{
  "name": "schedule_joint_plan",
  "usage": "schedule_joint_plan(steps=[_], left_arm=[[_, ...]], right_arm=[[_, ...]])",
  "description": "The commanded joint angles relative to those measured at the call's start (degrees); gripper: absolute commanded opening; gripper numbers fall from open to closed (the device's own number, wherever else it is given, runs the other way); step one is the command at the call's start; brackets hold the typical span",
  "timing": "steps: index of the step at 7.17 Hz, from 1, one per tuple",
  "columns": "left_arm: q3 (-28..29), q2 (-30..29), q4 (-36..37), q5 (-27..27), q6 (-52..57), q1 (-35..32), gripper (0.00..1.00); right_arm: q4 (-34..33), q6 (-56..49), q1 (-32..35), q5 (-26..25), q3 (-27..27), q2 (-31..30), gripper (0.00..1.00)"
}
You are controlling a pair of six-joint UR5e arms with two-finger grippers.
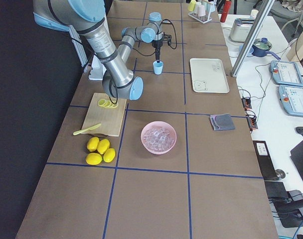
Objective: Mash ice and strawberries in cup
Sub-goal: 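Open the right gripper to drop the ice cube into the cup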
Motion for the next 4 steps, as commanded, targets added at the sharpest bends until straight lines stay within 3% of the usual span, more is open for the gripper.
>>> schedule_joint_plan(steps=[1,2,4], left_arm=[[-0.7,-0.3,0.0,0.0,-1.9,0.0,1.0],[-0.8,-0.3,-0.1,-0.1,-2.0,0.0,1.0],[-0.9,-0.5,0.0,-0.1,-2.1,0.0,1.0]], right_arm=[[-2.4,0.0,2.2,-0.7,2.9,-0.2,0.99],[-6.8,-1.0,5.3,0.1,7.4,-1.9,0.99],[-7.7,-8.1,10.9,2.1,19.1,-12.5,0.99]])
